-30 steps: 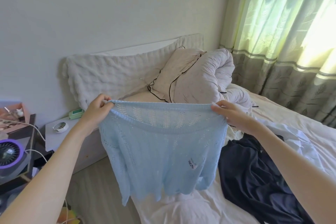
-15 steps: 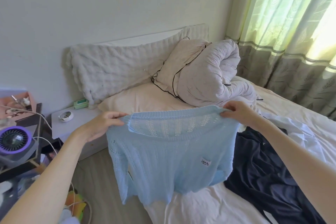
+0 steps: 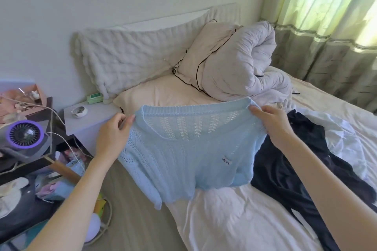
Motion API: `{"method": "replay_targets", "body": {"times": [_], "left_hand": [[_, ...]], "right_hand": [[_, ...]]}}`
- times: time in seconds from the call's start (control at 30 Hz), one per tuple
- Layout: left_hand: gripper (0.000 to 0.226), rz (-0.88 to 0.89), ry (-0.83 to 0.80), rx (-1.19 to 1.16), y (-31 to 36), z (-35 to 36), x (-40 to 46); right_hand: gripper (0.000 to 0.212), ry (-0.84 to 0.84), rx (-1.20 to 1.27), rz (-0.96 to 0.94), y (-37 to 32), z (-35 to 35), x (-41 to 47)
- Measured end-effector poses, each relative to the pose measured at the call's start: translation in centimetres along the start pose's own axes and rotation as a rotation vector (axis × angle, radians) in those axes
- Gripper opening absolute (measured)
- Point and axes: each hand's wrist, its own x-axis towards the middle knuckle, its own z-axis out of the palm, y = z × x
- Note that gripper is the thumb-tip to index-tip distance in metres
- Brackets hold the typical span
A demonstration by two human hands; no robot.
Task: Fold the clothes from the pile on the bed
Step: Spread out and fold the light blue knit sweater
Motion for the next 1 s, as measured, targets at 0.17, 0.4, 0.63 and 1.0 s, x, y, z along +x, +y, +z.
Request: {"method": "replay_targets", "body": {"times": [0.17,0.4,0.63,1.0], "left_hand": [[0.020,0.023,0.062,-0.227,1.5,-0.9,-3.1],[0.011,0.191,0.141,-0.235,2.4,-7.7,-5.7],[0.024,0.377,0.319,-0.245,6.9,-12.9,-4.7],[0.025,0.430,0.337,-0.191,5.9,-8.9,2.0]], "right_hand": [[0.028,0.052,0.026,-0.047,-1.7,-1.4,-4.3],[0.012,0.257,-0.080,-0.310,-4.2,-3.0,-13.9],[0.020,0.570,-0.241,-0.539,-9.8,-4.4,-18.1],[0.024,0.599,-0.394,-0.604,-9.5,-2.0,-10.9]]}}
